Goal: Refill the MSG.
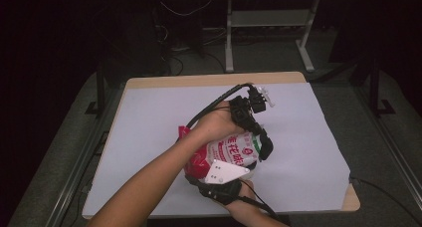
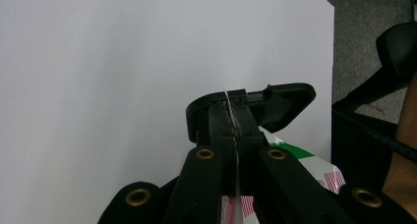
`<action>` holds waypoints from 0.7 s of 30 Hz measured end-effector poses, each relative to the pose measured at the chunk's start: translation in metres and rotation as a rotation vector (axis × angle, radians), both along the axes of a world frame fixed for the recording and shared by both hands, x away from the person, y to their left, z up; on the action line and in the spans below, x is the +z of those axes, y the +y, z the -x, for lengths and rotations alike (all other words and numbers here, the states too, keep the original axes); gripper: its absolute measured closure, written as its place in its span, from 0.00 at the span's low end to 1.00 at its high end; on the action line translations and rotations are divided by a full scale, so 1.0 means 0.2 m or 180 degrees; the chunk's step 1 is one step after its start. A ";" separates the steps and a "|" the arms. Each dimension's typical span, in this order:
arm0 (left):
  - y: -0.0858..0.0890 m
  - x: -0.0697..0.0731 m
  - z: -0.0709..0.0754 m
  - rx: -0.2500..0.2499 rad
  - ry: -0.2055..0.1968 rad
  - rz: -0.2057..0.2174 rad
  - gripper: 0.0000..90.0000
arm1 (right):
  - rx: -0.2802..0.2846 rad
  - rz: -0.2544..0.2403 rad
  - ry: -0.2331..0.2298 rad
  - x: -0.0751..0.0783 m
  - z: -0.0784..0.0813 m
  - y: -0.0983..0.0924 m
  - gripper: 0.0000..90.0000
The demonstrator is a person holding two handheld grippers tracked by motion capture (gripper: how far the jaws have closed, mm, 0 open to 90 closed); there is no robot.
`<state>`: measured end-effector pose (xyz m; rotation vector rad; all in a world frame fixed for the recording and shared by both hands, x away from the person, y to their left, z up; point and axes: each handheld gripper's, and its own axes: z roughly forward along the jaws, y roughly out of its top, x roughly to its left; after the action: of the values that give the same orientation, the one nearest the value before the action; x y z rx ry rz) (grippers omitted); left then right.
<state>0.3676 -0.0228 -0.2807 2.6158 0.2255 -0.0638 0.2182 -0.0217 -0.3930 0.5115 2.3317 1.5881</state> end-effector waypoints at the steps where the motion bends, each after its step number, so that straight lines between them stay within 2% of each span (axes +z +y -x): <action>1: 0.00 0.00 0.00 0.0001 0.0000 -0.0001 1.00 | 0.0000 0.0001 -0.0003 0.00 0.00 0.00 0.88; 21: -0.01 0.00 -0.01 0.0006 0.0004 -0.0036 1.00 | 0.0005 -0.0021 -0.0016 0.00 0.00 0.00 0.88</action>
<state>0.3688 -0.0242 -0.2812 2.6267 0.2296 -0.0639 0.2188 -0.0216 -0.3925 0.5068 2.3246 1.5965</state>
